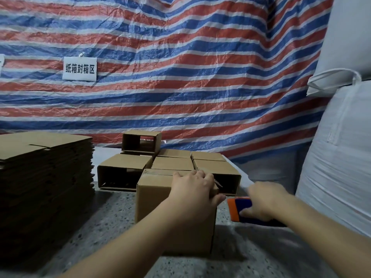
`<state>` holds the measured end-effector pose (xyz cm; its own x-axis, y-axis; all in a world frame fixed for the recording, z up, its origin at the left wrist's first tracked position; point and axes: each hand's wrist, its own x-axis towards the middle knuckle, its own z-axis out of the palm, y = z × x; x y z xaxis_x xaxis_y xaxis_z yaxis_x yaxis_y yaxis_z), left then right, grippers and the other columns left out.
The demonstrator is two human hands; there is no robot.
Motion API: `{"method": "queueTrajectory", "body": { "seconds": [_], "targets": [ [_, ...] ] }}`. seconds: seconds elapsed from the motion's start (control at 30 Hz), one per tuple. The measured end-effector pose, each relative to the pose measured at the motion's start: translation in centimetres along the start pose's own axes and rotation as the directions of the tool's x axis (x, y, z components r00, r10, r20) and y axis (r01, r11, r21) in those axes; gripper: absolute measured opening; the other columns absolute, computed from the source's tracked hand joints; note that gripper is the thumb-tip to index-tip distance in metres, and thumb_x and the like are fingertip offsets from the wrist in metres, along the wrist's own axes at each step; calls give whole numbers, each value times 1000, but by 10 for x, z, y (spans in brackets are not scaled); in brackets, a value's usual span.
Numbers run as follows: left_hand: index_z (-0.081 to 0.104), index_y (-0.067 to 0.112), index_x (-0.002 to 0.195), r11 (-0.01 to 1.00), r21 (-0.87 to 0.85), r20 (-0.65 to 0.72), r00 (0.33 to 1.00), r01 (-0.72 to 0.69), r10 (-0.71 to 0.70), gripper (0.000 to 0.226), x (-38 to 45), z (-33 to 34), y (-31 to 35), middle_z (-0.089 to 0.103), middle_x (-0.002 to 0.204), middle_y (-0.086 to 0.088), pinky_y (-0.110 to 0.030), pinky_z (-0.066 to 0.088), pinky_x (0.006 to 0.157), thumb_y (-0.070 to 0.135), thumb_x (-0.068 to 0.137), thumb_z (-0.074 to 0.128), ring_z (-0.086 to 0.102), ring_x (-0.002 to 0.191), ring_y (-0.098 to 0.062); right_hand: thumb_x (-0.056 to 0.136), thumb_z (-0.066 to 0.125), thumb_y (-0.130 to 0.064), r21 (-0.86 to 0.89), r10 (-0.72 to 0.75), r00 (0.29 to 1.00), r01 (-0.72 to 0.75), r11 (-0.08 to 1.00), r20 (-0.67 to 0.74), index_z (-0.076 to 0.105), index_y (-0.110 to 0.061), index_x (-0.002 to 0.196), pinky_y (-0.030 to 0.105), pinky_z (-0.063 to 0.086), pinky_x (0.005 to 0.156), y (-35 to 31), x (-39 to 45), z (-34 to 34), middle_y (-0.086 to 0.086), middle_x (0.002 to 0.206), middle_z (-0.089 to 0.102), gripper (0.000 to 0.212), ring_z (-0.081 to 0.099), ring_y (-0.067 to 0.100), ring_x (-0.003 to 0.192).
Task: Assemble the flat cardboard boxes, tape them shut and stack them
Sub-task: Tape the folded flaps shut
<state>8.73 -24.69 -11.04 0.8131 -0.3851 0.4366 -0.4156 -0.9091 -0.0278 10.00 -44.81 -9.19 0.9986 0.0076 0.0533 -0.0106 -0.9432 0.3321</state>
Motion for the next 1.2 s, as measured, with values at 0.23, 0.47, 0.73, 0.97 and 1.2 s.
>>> {"method": "queueTrajectory", "body": {
  "seconds": [0.23, 0.47, 0.73, 0.97, 1.2],
  "targets": [
    [36, 27, 145, 1000, -18, 8, 1000, -2, 2, 63, 0, 0, 0, 45, 149, 0, -59, 26, 111, 66, 96, 35, 40, 138, -23, 87, 52, -74, 194, 157, 975, -126, 973, -154, 65, -24, 110, 29, 43, 68, -18, -21, 71, -3, 111, 70, 57, 67, 18, 102],
    [41, 26, 136, 1000, -9, 13, 1000, 7, -7, 58, 0, 0, 2, 48, 143, -1, -58, 29, 110, 66, 95, 37, 42, 134, -23, 84, 41, -85, 232, 261, 964, -244, 942, -46, 64, -24, 103, 28, 47, 72, -27, -30, 75, -4, 110, 70, 68, 67, 16, 100],
    [44, 24, 130, 999, 29, 39, 999, 19, -20, 55, 1, -3, 2, 48, 139, -2, -55, 32, 107, 66, 94, 39, 42, 132, -23, 100, 26, -66, 930, 277, 961, -75, 361, -30, 68, -12, 85, 33, 52, 67, -41, -6, -9, 5, 79, 70, 70, 67, 19, 72],
    [30, 16, 146, 997, 81, 74, 997, 3, -9, 68, 1, -5, 2, 32, 156, -8, -56, 24, 112, 61, 95, 41, 29, 143, -25, 96, 58, -20, 984, 108, 981, -147, -103, 158, 66, -8, 84, 23, 48, 42, -63, 5, -23, 8, 66, 61, 18, 60, 16, 46],
    [34, 14, 147, 996, 87, 80, 997, -15, 8, 70, 5, -3, -2, 36, 154, -6, -53, 25, 112, 60, 95, 46, 28, 144, -23, 96, 53, -23, 941, 41, 971, -217, -260, 235, 55, -17, 65, 25, 32, 45, -76, 5, -3, -3, 47, 48, 32, 41, 12, 40]
  ]
}}
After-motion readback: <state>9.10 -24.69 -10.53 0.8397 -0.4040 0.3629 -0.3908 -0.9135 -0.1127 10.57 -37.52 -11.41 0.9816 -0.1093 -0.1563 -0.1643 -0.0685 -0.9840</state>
